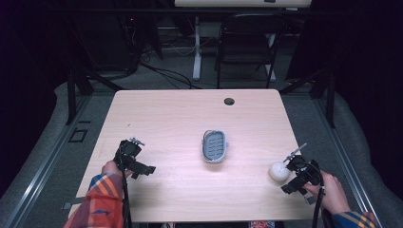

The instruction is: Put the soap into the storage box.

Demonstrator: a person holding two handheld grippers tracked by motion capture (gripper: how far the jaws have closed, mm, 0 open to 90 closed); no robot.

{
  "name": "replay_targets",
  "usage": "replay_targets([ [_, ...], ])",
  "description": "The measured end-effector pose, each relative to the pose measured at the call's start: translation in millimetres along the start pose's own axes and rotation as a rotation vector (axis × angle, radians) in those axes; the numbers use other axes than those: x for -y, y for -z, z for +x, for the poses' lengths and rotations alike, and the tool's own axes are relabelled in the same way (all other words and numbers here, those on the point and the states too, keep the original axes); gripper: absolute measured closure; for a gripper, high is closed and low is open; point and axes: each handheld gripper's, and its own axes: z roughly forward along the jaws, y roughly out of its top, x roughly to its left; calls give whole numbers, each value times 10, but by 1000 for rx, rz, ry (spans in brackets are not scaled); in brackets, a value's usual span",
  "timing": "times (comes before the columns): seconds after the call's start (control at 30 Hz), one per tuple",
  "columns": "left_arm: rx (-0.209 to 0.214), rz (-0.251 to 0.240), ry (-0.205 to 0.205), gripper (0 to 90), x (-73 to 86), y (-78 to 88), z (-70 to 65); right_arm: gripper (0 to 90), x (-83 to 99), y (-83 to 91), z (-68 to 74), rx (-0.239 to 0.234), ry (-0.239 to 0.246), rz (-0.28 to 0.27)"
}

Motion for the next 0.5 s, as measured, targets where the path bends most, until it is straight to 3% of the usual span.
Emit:
replay_targets([
  [0.07,1,2,-2,1,-3,-5,1,0,-18,25,-6,-1,35,22],
  [0.17,1,1,-1,1,1,0,1,0,-15,21,1,-9,34,2],
  [0.27,0,-3,0,1,4,5,3,0,-34,59,-24,-11,71,0],
  [0.3,1,-3,0,1,4,4,4,0,-16,26,-4,-36,28,-60],
  [0.33,1,-3,3,1,2,2,6,0,-19,30,-12,-51,26,-70],
  [0.37,1,-3,2,1,-1,-3,3,0,-38,61,-37,-48,57,-32],
  [0.43,1,1,-4,1,-6,-3,-2,0,-42,69,-53,-35,62,-10],
  [0.5,2,1,-5,1,-5,2,2,0,-33,50,-51,-44,31,-30],
])
